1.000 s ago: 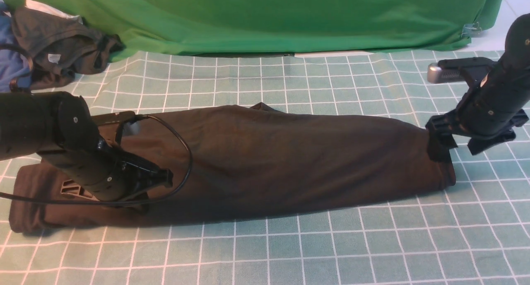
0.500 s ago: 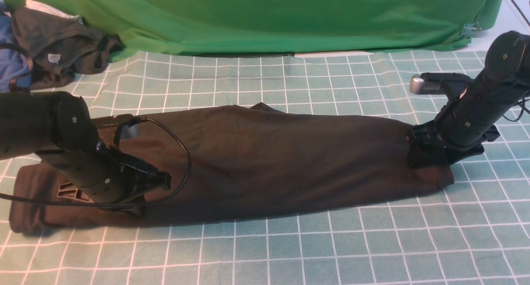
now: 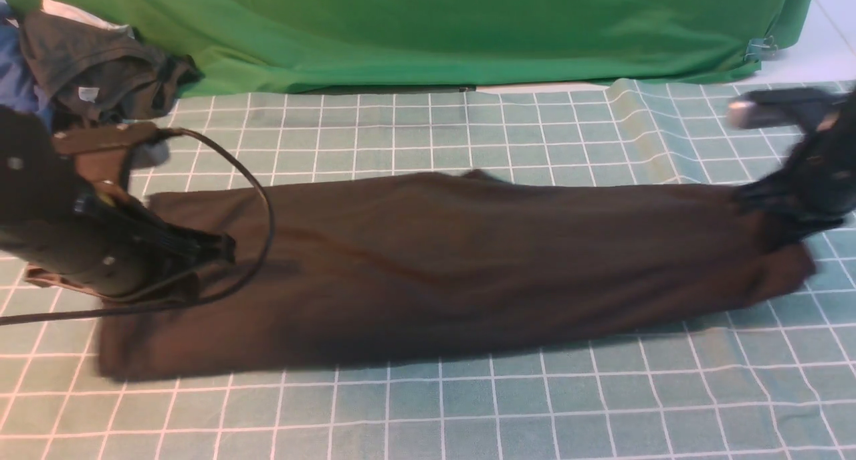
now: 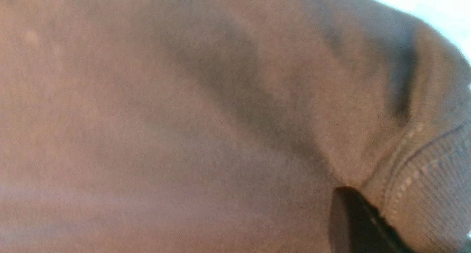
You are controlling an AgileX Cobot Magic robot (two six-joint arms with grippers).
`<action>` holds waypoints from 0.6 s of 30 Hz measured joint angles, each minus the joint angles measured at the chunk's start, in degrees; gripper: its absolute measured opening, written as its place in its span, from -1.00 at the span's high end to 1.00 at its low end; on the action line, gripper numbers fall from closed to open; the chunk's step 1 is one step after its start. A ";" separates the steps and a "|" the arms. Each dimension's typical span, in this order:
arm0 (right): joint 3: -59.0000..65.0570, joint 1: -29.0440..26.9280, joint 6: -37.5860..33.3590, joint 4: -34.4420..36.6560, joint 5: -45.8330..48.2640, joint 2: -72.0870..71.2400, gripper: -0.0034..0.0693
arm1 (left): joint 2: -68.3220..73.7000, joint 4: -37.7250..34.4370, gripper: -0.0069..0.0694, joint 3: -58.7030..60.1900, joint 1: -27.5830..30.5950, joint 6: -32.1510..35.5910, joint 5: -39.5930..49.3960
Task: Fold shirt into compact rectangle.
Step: 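Fold the right end of the dark garment over onto its left end with the right gripper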
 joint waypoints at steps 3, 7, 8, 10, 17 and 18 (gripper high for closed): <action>0.00 -4.90 2.42 -4.21 2.34 -2.14 0.79 | -1.74 0.21 0.79 0.00 1.73 -0.16 0.93; 0.00 -8.08 3.17 -6.05 3.32 -3.99 0.79 | -2.30 0.42 0.79 0.00 2.89 -0.25 0.87; 0.00 -8.27 3.17 -6.14 3.32 -4.69 0.79 | -2.30 -0.26 0.79 0.01 3.02 -0.25 0.38; 0.00 -8.21 3.17 -6.14 3.20 -5.66 0.79 | -2.30 -3.13 0.79 0.01 3.13 1.78 -0.78; 0.00 -7.16 3.11 -5.58 2.87 -6.25 0.79 | 1.46 -17.90 0.79 -0.11 3.13 12.43 -4.13; 0.00 -7.16 3.11 -5.51 2.87 -6.25 0.79 | 2.95 -18.78 0.79 -0.40 2.99 12.92 -4.18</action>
